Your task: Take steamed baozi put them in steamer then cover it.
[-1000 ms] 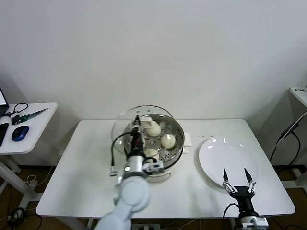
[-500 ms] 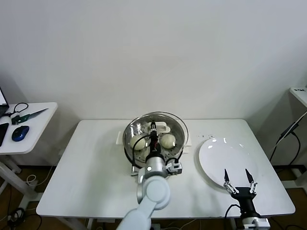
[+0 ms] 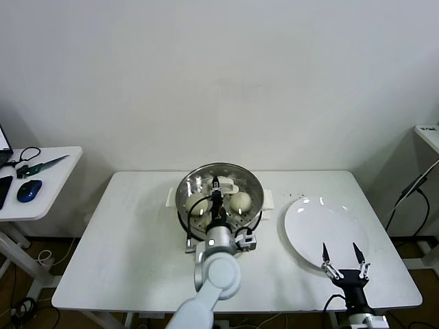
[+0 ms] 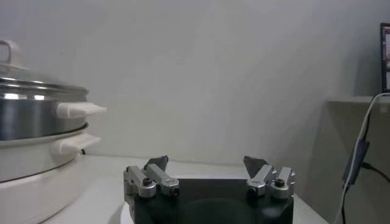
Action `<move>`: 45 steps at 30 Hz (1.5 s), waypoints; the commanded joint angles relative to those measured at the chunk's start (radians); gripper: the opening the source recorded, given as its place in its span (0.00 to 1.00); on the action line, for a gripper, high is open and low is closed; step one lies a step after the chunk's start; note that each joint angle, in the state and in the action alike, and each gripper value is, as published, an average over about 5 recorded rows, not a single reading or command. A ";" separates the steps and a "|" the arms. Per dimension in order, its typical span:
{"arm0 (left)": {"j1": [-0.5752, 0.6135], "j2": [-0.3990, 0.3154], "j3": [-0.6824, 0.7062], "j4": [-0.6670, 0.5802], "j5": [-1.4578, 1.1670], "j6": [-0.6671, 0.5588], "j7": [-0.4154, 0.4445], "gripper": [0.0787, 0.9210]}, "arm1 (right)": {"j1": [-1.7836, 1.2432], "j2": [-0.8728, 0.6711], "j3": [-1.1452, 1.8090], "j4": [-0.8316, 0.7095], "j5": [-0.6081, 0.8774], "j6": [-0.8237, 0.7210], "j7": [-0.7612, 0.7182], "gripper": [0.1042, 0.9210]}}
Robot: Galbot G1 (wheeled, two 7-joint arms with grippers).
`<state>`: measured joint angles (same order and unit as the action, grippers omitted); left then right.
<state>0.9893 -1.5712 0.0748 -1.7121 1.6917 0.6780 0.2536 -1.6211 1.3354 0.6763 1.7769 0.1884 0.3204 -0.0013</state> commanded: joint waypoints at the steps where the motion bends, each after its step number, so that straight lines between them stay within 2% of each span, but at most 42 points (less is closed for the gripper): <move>1: 0.001 0.001 0.000 0.014 0.012 0.004 0.006 0.07 | -0.007 0.003 0.002 0.010 -0.001 0.006 0.000 0.88; 15: 0.000 0.009 -0.007 0.021 -0.015 -0.001 -0.025 0.07 | -0.012 0.009 -0.008 0.015 -0.005 0.003 -0.016 0.88; 18: -0.002 0.010 -0.004 0.016 -0.026 -0.001 -0.027 0.10 | -0.011 0.008 -0.009 0.014 -0.005 0.000 -0.020 0.88; 24: 0.007 0.042 0.008 -0.047 -0.081 0.000 -0.019 0.29 | -0.001 0.007 -0.015 0.013 -0.004 -0.017 -0.021 0.88; 33: 0.090 0.168 0.019 -0.290 -0.214 0.008 0.011 0.60 | 0.009 0.004 -0.050 0.012 0.000 -0.061 0.008 0.88; 38: 0.144 0.231 0.008 -0.385 -0.335 0.006 0.005 0.78 | 0.009 0.000 -0.052 0.032 0.019 -0.056 0.002 0.88; 40: 0.166 0.249 -0.003 -0.412 -0.394 0.001 -0.017 0.83 | 0.008 -0.007 -0.054 0.032 0.020 -0.054 -0.003 0.88; 42: 0.197 0.261 -0.045 -0.438 -0.504 -0.027 -0.077 0.86 | 0.009 -0.011 -0.059 0.028 0.022 -0.047 -0.006 0.88; 45: 0.244 0.274 -0.183 -0.461 -0.768 -0.103 -0.190 0.88 | 0.007 -0.005 -0.061 0.021 0.027 -0.030 -0.024 0.88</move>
<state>1.1890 -1.3300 -0.0814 -2.0877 1.0901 0.5889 0.1149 -1.6139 1.3305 0.6285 1.7981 0.1987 0.2757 -0.0058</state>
